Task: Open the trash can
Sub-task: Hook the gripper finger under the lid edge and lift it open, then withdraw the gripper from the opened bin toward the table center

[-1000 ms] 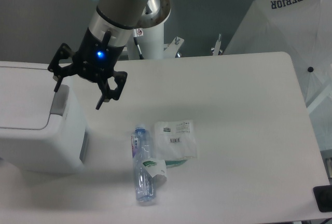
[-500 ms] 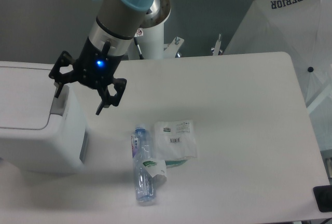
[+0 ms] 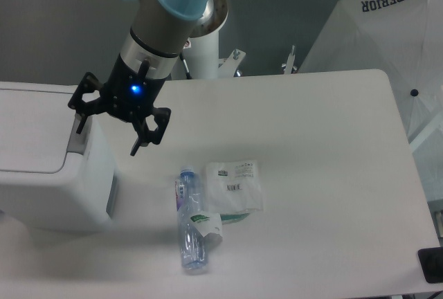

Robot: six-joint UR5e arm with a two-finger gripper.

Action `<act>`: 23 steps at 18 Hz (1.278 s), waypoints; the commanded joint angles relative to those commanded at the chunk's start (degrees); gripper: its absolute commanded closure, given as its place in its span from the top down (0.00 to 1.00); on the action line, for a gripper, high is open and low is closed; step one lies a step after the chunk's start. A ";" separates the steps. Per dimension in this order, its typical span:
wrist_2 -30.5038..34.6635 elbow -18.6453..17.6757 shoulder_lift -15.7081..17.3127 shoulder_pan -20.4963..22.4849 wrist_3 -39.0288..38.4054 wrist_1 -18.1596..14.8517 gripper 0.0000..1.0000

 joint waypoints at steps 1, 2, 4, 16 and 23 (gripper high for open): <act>0.00 -0.18 0.00 0.00 0.00 0.00 1.00; 0.00 -0.27 0.00 0.09 0.00 0.00 1.00; 0.00 -0.44 0.00 0.00 0.00 0.00 1.00; 0.00 -1.06 -0.35 -0.18 0.00 0.00 1.00; 0.00 -0.62 0.17 -0.09 0.09 0.26 1.00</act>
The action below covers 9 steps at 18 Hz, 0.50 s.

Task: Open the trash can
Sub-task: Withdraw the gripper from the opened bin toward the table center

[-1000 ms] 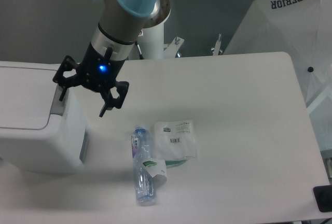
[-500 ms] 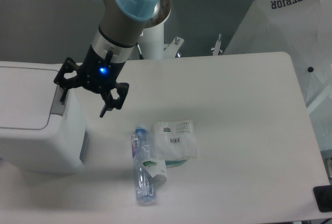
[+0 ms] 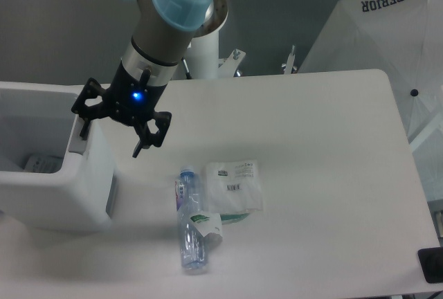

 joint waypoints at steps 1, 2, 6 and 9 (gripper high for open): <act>0.00 0.18 0.09 0.09 -0.09 0.00 1.00; 0.00 0.53 0.26 0.18 -0.09 -0.09 1.00; 0.00 0.88 0.97 3.41 0.09 -0.18 1.00; 0.00 1.32 0.80 7.46 0.35 -0.09 1.00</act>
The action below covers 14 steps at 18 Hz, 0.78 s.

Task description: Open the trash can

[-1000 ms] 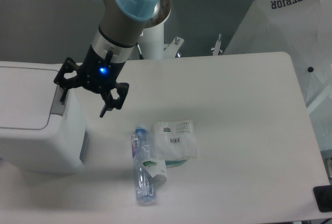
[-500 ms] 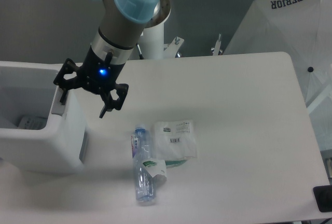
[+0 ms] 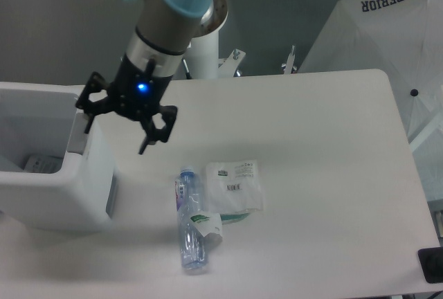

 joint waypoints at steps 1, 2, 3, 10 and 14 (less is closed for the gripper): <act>0.00 0.53 -0.44 0.96 0.18 0.09 1.00; 0.00 1.14 -0.96 1.93 0.18 0.17 1.00; 0.00 1.76 -2.10 3.07 0.26 0.17 1.00; 2.62 7.21 -11.42 7.21 6.32 0.53 1.00; 5.89 7.56 -13.01 8.18 8.26 0.97 1.00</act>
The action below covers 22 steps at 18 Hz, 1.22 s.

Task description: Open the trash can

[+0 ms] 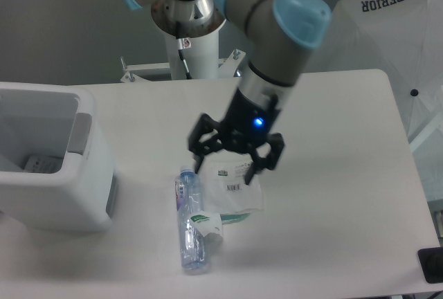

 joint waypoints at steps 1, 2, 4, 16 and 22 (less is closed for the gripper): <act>0.00 0.00 -0.09 0.70 0.79 0.09 1.00; 0.00 -0.09 -0.35 1.23 2.10 0.09 1.00; 0.26 -0.09 -1.66 1.41 5.00 0.17 1.00; 15.99 -0.61 -4.13 6.24 38.93 3.25 1.00; 16.79 -0.44 -4.92 7.47 39.29 3.69 1.00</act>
